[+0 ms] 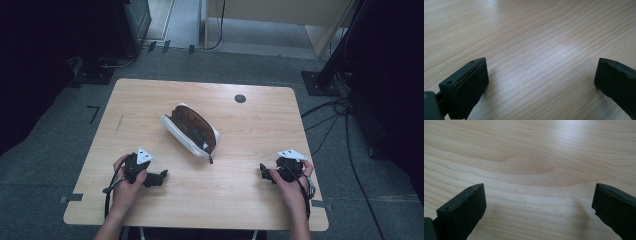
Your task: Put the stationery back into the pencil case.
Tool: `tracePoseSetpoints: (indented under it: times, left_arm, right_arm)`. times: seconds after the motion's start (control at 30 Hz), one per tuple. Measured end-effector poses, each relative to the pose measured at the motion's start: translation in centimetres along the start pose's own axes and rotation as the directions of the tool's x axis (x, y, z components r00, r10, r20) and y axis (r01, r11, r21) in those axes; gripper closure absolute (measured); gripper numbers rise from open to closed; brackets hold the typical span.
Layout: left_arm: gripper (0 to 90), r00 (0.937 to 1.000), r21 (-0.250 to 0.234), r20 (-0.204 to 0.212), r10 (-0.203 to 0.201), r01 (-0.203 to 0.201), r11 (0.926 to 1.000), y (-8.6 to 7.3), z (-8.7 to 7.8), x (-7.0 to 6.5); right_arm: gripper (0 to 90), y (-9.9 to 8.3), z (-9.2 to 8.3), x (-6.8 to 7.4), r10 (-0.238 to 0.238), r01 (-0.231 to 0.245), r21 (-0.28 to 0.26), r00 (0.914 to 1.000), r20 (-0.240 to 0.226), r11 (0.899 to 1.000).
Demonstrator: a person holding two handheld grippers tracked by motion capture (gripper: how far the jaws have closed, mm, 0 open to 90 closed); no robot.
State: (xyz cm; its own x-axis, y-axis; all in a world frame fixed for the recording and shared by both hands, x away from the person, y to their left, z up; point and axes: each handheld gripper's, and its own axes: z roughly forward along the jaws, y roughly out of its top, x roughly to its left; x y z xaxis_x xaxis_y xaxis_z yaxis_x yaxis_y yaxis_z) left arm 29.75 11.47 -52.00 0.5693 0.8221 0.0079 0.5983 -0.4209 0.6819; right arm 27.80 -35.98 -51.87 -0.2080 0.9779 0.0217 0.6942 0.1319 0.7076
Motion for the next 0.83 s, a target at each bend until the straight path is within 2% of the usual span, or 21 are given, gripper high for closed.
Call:
tracePoseSetpoints:
  times: [0.17, 0.2, 0.47, 0.83]
  left_arm:
    - [0.0, 1.0000, -0.001, 0.000, 0.000, 0.000, 1.0000, 0.0, 0.0, 0.0]
    - [0.0, 1.0000, -0.001, 0.000, 0.000, 0.000, 1.0000, 0.0, 0.0, 0.0]
    - [0.0, 1.0000, -0.001, 0.004, 0.002, -0.002, 1.0000, 0.0, 0.0, -0.1]
    - [0.0, 0.9999, 0.001, 0.008, 0.008, -0.008, 1.0000, 0.0, 0.0, -0.2]
  right_arm:
    - [0.0, -0.5, 0.4, -0.1, 0.014, -0.014, 0.010, 0.9999, 0.005, 1.000]
    - [0.0, -0.6, 0.4, -0.1, 0.020, -0.020, -0.003, 0.9998, 0.009, 1.000]
    - [0.0, -0.8, 0.2, 0.5, 0.000, 0.000, -0.004, 1.0000, -0.003, 1.000]
    - [0.0, -0.9, 0.2, 0.9, 0.013, -0.013, -0.005, 0.9999, 0.009, 1.000]
